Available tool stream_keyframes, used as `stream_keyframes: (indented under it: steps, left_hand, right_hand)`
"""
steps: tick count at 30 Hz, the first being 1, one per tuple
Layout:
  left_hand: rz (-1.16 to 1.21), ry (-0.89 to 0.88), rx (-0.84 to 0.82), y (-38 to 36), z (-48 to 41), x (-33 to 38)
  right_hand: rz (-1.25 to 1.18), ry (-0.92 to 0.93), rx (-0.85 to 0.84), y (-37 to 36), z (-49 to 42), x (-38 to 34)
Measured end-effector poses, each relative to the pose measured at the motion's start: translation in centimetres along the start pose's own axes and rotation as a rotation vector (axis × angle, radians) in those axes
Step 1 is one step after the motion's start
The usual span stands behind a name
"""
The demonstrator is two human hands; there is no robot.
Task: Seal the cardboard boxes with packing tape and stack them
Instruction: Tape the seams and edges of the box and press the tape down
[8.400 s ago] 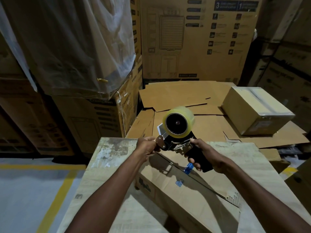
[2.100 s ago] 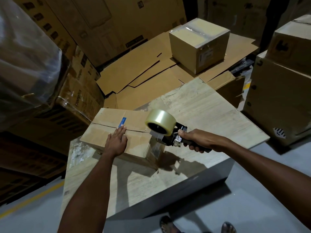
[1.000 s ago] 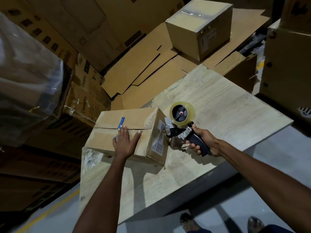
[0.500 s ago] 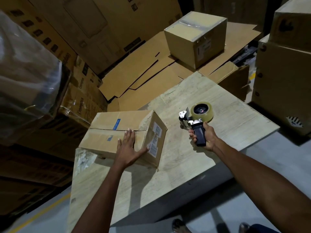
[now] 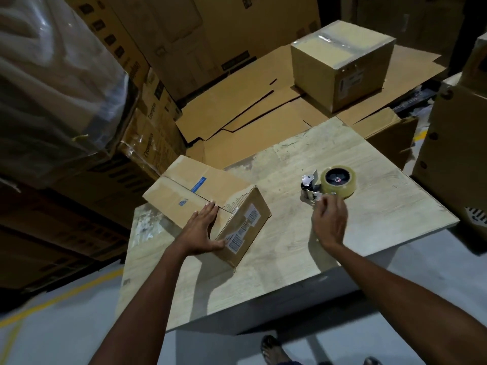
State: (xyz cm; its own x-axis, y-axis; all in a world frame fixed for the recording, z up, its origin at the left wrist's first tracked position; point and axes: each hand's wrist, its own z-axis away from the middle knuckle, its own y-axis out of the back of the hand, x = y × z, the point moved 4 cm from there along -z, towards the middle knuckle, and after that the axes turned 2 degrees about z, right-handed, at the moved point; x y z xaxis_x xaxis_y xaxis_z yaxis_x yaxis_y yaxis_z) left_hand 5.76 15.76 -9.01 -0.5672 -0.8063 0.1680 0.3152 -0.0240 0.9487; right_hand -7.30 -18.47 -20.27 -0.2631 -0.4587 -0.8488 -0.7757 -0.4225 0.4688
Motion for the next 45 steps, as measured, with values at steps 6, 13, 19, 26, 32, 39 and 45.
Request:
stream_keyframes:
  steps: [6, 13, 19, 26, 32, 39, 45]
  left_hand:
    - [0.0, -0.03, 0.069, -0.3, 3.0, -2.4]
    - [-0.011, -0.035, 0.141, -2.3, 4.0, -2.9]
    - [0.012, -0.033, 0.261, -3.4, 3.6, -2.6]
    - [-0.046, -0.133, 0.498, -5.0, 4.2, -2.4]
    - [0.107, -0.148, 0.562, -4.5, 4.2, -3.1]
    - [0.164, -0.127, 0.581, -4.7, 4.1, -3.3]
    - [0.126, -0.094, 0.624, -4.2, 4.3, -2.4]
  right_hand:
    - [0.012, 0.788, -0.549, -6.4, 5.2, -10.5]
    - [0.188, 1.182, -0.823, -11.0, 7.8, -16.2]
    - [0.142, 1.229, -0.825, -12.2, 7.2, -15.2]
    - [0.012, 1.205, -0.654, -13.5, 7.5, -14.7]
    - [0.028, 1.23, -0.478, -14.6, 7.9, -14.3]
    - [0.064, 1.332, -0.458, -14.8, 7.8, -13.5]
    - [0.134, 1.383, -0.583, -14.3, 7.2, -13.4]
